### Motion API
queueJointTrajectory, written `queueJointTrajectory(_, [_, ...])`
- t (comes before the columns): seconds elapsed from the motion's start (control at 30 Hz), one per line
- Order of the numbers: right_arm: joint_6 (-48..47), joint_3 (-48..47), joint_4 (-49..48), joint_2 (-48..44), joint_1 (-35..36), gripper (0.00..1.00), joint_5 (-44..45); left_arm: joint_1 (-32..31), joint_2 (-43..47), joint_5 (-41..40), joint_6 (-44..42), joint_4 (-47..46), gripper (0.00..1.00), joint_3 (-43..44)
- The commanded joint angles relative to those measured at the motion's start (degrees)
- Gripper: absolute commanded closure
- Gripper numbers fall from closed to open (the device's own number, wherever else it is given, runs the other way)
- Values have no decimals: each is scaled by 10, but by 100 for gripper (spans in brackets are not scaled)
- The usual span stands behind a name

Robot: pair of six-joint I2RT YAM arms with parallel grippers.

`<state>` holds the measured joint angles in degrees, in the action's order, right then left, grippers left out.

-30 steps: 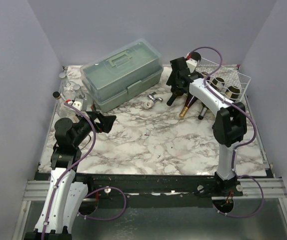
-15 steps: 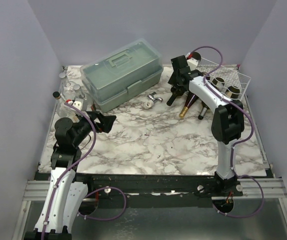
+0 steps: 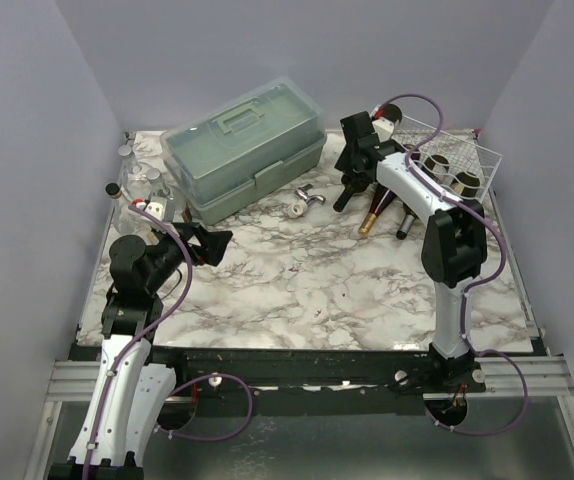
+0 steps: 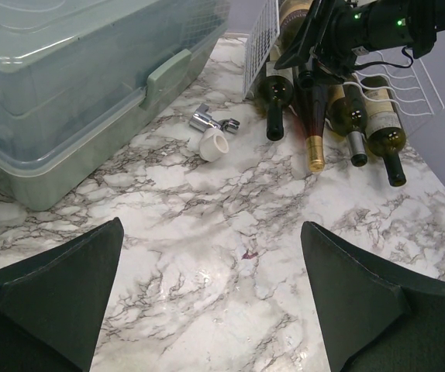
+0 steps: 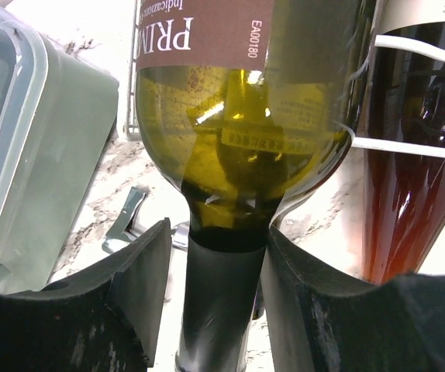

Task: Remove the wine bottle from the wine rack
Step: Pick up the wine bottle from the wine rack.

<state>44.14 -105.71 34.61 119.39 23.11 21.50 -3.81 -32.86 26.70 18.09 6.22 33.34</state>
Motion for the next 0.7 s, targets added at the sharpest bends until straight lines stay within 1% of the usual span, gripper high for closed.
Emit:
queueJointTrajectory(0.0, [9, -20, 12, 21, -8, 48, -2, 3, 0, -2, -7, 10, 1, 20])
queueJointTrajectory(0.23, [7, -28, 13, 30, -9, 50, -5, 3, 0, -2, -7, 10, 1, 19])
queueJointTrajectory(0.43, [8, -29, 14, 32, -10, 53, -8, 3, 0, -2, -7, 10, 1, 20])
queueJointTrajectory(0.5, [7, -28, 13, 31, -10, 56, -8, 3, 0, -2, -8, 11, 1, 20])
queueJointTrajectory(0.6, [7, -27, 12, 31, -10, 63, -12, 2, 0, -2, -8, 11, 1, 19])
queueJointTrajectory(0.67, [7, -26, 12, 30, -11, 73, -15, 3, 0, -2, -8, 11, 1, 19])
